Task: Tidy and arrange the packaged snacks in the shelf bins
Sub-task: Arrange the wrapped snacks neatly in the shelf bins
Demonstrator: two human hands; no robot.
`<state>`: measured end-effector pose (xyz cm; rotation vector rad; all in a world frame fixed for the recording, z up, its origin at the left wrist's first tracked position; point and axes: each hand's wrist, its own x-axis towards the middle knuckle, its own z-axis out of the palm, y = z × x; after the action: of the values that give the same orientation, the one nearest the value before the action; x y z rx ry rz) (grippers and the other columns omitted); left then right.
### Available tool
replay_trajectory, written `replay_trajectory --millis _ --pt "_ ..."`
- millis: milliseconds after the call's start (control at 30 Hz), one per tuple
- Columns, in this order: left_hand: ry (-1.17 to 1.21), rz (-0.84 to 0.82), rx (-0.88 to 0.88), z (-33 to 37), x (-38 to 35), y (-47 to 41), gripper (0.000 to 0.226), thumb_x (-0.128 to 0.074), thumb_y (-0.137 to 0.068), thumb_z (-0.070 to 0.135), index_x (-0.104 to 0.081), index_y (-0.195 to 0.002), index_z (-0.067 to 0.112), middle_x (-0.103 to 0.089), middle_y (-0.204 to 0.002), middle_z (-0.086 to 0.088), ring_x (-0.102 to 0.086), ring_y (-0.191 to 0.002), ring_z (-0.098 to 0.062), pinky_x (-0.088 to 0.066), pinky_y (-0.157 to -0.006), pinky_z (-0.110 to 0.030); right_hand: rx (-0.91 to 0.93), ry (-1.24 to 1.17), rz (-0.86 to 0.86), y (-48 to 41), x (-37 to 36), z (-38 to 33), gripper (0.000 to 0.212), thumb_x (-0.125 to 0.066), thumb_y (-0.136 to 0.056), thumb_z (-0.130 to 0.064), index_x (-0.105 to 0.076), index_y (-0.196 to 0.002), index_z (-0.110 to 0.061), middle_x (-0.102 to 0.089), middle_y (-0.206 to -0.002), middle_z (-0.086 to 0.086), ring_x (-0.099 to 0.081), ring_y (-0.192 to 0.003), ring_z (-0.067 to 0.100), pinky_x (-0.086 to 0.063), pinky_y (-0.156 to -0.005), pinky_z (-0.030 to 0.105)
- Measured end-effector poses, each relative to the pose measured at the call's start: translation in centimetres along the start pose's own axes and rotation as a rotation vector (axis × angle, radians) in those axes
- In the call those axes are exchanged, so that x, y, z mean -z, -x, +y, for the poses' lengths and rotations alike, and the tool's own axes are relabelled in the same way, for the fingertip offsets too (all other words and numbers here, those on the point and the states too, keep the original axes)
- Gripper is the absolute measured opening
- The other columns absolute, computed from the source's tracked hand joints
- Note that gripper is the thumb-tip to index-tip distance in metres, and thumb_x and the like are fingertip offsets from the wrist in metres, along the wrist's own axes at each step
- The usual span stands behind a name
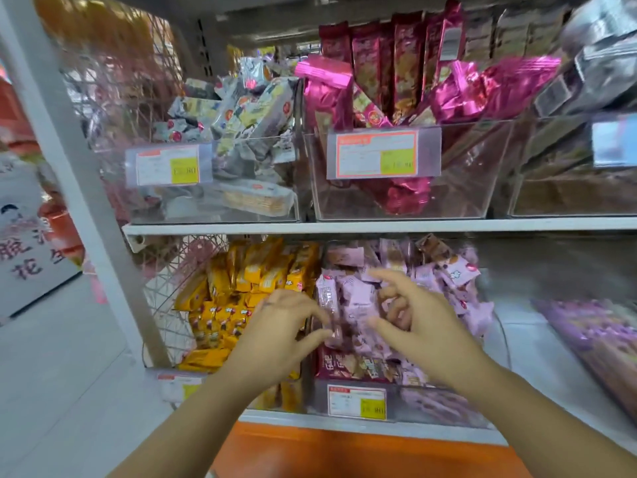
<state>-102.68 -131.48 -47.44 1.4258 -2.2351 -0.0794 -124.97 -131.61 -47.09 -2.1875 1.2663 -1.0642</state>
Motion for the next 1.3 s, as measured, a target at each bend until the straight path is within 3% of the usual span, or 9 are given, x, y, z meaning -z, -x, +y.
replay_trajectory --millis 167,267,400,633,833,933,1033,1100,1300 --pt "-0.311 -0.238 0.024 0.1 -0.5 0.7 0.032 -0.052 -0.089 0.056 -0.064 -0.114 0.039 -0.03 -0.146 0.014 0.005 -0.146 -0.016 0.009 -0.118 -0.048 -0.012 -0.02 0.06 0.7 1.2 0.8 0.054 -0.068 -0.086 -0.021 -0.039 -0.108 -0.061 -0.061 -0.076 0.009 -0.052 -0.061 0.002 -0.04 -0.06 0.008" --pt "-0.483 -0.31 0.007 0.4 -0.6 0.7 0.049 -0.044 -0.087 0.066 -0.055 -0.126 0.038 0.002 -0.159 0.008 0.029 -0.141 -0.02 0.013 -0.115 -0.053 -0.024 0.013 0.026 1.0 1.2 1.2 0.052 -0.068 -0.086 -0.024 -0.038 -0.104 -0.062 -0.06 -0.075 0.005 -0.053 -0.066 -0.003 -0.039 -0.063 0.008" --pt "-0.648 -0.451 0.002 1.6 -0.6 0.2 0.07 -0.033 -0.083 0.077 -0.051 -0.133 0.032 0.016 -0.159 0.003 0.036 -0.134 -0.024 0.015 -0.113 -0.058 -0.034 0.027 0.008 1.5 1.3 1.2 0.05 -0.067 -0.086 -0.027 -0.04 -0.115 -0.057 -0.058 -0.072 -0.003 -0.053 -0.062 0.007 -0.05 -0.065 0.022" --pt "-0.48 -0.546 0.105 1.6 -0.5 -0.4 0.063 -0.051 -0.08 0.07 -0.052 -0.128 0.03 0.009 -0.158 0.006 0.025 -0.143 -0.029 0.008 -0.112 -0.059 -0.031 0.054 -0.024 1.7 1.6 1.1 0.046 -0.067 -0.087 -0.029 -0.043 -0.118 -0.053 -0.057 -0.075 -0.006 -0.053 -0.068 -0.001 -0.044 -0.063 0.014" --pt "-0.346 -0.44 0.048 0.6 -0.5 0.1 0.056 -0.063 -0.072 0.067 -0.051 -0.109 0.028 -0.002 -0.155 0.008 0.019 -0.144 -0.022 0.002 -0.117 -0.056 -0.078 0.0 -0.002 1.6 1.7 1.0 0.045 -0.068 -0.086 -0.025 -0.046 -0.117 -0.047 -0.059 -0.092 -0.017 -0.056 -0.074 -0.003 -0.046 -0.071 0.01" --pt "-0.274 -0.367 0.016 0.5 -0.2 0.3 0.051 -0.058 -0.069 0.067 -0.05 -0.106 0.032 -0.022 -0.147 0.012 -0.002 -0.142 -0.014 -0.011 -0.118 -0.045 -0.096 0.0 0.011 1.4 1.5 1.1 0.044 -0.069 -0.085 -0.024 -0.049 -0.121 -0.043 -0.059 -0.09 -0.016 -0.057 -0.073 -0.002 -0.045 -0.073 0.01" --pt "0.061 -0.25 0.084 1.0 1.0 0.4 0.044 -0.058 -0.068 0.063 -0.049 -0.102 0.037 -0.05 -0.126 0.019 -0.042 -0.122 -0.002 -0.035 -0.108 -0.033 -0.116 0.005 0.016 1.3 1.3 1.2 0.044 -0.069 -0.085 -0.024 -0.051 -0.122 -0.039 -0.061 -0.084 -0.012 -0.059 -0.07 0.0 -0.045 -0.07 0.009" --pt "0.326 -0.147 0.171 1.8 2.0 0.6 0.031 -0.07 -0.077 0.043 -0.054 -0.1 0.031 -0.065 -0.104 0.012 -0.058 -0.099 -0.002 -0.047 -0.094 -0.031 -0.129 0.022 0.0 1.4 1.1 1.3 0.044 -0.069 -0.085 -0.024 -0.053 -0.124 -0.036 -0.062 -0.08 -0.009 -0.06 -0.07 0.004 -0.047 -0.067 0.01" --pt "0.556 0.091 0.138 3.3 5.1 0.8 0.021 -0.071 -0.082 0.019 -0.055 -0.092 0.025 -0.066 -0.09 0.0 -0.063 -0.085 -0.011 -0.052 -0.076 -0.023 -0.123 0.053 -0.041 1.2 0.7 0.4 0.047 -0.067 -0.087 -0.02 -0.052 -0.131 -0.029 -0.058 -0.083 -0.015 -0.056 -0.069 -0.003 -0.043 -0.067 0.007"
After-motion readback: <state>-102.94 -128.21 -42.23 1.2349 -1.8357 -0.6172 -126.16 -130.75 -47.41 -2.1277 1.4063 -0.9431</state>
